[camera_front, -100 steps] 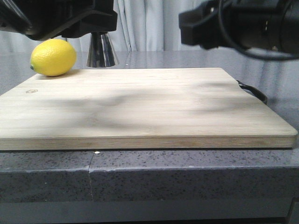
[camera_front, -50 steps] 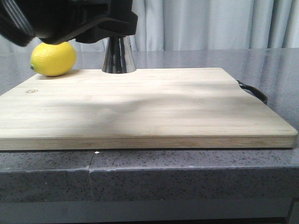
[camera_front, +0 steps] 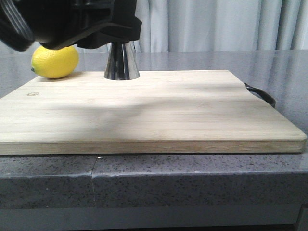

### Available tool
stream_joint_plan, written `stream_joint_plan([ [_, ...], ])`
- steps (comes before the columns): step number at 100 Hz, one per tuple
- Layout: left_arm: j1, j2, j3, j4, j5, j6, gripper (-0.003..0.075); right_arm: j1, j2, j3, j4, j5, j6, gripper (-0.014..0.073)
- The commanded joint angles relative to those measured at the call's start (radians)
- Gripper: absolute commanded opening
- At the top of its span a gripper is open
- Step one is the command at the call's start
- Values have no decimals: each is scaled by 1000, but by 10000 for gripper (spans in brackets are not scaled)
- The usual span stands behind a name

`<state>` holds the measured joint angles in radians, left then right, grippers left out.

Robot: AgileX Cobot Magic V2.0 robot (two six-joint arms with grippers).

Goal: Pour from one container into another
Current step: 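Move the beaker above the jigger held by the left gripper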

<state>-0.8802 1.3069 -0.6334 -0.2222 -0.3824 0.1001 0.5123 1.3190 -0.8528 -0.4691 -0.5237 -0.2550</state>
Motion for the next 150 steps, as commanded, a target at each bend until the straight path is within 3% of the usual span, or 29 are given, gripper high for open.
stream_joint_plan([
  [1, -7, -22, -28, 5, -79, -10, -20, -1, -38, -39, -23, -69, -4, 223],
  [78, -31, -22, -28, 5, -77, -10, -20, -1, -38, -39, -233, -69, -9, 223],
  [150, -31, -22, -28, 5, -56, -10, -20, -1, -38, -39, -235, -61, -141, 223],
])
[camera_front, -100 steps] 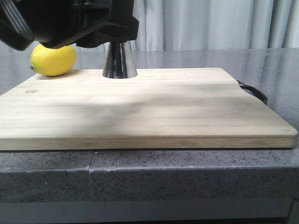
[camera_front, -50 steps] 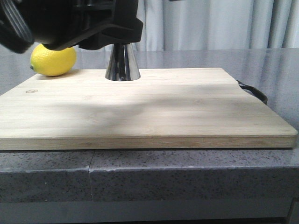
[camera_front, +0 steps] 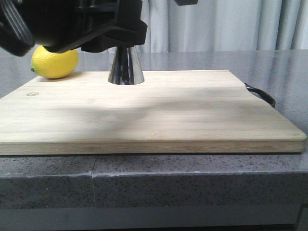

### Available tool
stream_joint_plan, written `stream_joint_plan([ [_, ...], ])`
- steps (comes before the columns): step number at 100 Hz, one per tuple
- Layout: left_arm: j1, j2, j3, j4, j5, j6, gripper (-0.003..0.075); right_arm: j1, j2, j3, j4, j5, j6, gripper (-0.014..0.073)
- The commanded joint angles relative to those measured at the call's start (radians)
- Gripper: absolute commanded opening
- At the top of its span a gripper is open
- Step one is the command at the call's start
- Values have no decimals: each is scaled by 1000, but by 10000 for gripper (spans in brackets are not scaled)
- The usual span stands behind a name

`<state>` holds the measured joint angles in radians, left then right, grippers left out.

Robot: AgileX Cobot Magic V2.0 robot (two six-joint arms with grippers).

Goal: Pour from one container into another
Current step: 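Move the beaker above the jigger held by the left gripper, then tilt the beaker with the right gripper, pouring liquid into the jigger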

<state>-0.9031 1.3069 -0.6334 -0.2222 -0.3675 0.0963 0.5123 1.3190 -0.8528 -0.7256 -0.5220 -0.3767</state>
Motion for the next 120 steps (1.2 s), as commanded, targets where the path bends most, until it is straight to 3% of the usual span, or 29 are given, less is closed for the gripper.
stream_joint_plan([
  [1, -8, -22, -28, 5, -71, -6, -20, -1, -38, -39, 22, -63, -19, 223],
  [120, -8, -22, -28, 5, -70, -6, -20, -1, -38, -39, 22, -64, -240, 223],
])
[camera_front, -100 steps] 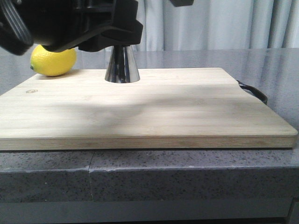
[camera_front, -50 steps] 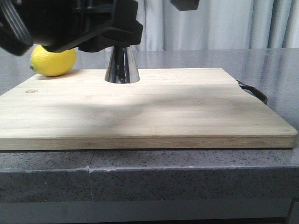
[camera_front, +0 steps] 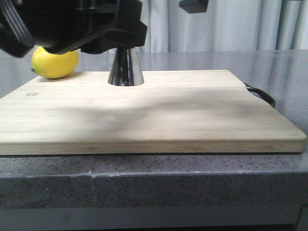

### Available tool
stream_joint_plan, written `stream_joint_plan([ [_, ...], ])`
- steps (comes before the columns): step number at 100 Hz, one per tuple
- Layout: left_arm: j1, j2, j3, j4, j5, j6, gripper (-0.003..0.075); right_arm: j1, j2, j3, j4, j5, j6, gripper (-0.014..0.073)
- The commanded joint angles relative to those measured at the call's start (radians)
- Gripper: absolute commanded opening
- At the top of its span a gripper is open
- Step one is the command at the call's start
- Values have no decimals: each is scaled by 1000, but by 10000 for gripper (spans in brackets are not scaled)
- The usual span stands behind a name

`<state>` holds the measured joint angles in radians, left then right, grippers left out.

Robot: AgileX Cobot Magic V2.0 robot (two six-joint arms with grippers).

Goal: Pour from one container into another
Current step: 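Tilt the beaker with the right gripper, pouring liquid into the jigger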

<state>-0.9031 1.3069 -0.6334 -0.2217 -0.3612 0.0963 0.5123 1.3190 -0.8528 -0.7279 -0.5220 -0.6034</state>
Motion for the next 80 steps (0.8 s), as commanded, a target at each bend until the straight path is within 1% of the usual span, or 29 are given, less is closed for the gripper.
stream_joint_plan([
  [1, -8, -22, -28, 5, -76, -6, -20, -1, -38, -39, 24, -64, -13, 223],
  [6, -8, -22, -28, 5, -76, -6, -19, -1, -38, -39, 24, -64, -18, 223],
  [23, -8, -22, -28, 5, -76, -6, -20, -1, -38, -39, 24, -64, -92, 223],
  [44, -8, -22, -28, 5, -76, -6, -20, -1, -38, -39, 24, -64, -135, 223],
  [80, -8, -22, -28, 5, -76, -6, -20, -1, -38, -39, 24, -64, -144, 223],
])
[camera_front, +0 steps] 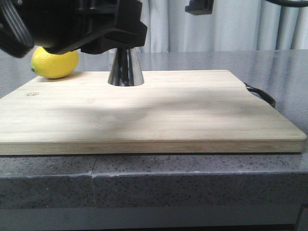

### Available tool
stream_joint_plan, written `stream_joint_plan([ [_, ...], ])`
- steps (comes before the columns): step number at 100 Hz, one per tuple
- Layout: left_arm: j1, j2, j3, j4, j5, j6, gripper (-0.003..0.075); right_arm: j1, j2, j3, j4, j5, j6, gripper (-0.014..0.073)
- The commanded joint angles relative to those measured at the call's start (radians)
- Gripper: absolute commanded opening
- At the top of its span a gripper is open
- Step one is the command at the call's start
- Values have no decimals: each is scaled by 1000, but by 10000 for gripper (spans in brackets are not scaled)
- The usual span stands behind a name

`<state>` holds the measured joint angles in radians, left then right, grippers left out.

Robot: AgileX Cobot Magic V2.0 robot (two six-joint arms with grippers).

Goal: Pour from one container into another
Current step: 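Tilt the beaker with the right gripper, pouring liquid into the jigger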

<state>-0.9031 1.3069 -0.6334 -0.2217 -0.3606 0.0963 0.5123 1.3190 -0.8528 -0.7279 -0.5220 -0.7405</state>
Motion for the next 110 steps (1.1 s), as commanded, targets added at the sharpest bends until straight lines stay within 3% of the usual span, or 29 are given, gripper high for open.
stream_joint_plan([
  [1, -8, -22, -28, 5, -77, -6, -20, -1, -38, -39, 24, -64, -7, 223],
  [69, -8, -22, -28, 5, -77, -6, -19, -1, -38, -39, 64, -53, 41, 223],
  [85, -8, -22, -28, 5, -77, -6, -19, -1, -38, -39, 177, -36, 231, 223],
  [110, -8, -22, -28, 5, -77, -6, -19, -19, -36, -39, 523, 14, 446, 224],
])
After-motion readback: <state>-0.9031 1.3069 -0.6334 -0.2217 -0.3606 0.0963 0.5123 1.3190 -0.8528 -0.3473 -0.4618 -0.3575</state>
